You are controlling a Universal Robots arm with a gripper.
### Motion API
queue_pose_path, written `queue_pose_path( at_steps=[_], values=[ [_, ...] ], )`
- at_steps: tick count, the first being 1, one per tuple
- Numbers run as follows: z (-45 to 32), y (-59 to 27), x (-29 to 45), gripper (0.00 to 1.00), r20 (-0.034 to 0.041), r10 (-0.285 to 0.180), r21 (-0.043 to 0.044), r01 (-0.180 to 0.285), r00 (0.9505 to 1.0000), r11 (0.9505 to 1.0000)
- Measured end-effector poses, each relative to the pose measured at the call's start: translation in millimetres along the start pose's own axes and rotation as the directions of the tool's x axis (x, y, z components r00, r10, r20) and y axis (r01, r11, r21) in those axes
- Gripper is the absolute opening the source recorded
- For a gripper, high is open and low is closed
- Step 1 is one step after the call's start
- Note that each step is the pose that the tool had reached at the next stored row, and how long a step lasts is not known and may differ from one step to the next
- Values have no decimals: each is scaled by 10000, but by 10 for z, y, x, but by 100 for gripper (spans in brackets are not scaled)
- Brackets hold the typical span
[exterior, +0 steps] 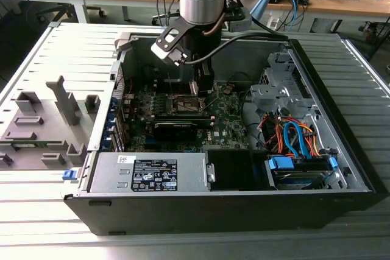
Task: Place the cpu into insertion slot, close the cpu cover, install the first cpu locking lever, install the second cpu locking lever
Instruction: 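Place the cpu into insertion slot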
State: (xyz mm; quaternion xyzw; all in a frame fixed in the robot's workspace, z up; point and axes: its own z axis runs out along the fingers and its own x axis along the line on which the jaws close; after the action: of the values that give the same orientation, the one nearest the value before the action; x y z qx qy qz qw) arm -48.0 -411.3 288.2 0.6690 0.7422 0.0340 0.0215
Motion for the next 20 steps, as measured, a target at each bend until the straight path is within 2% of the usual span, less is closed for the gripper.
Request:
queue_pose_path(
  at_steps=[20],
  values=[
    [0, 0, 0, 54, 28, 361, -5, -361, 9993, 9993]
  ],
)
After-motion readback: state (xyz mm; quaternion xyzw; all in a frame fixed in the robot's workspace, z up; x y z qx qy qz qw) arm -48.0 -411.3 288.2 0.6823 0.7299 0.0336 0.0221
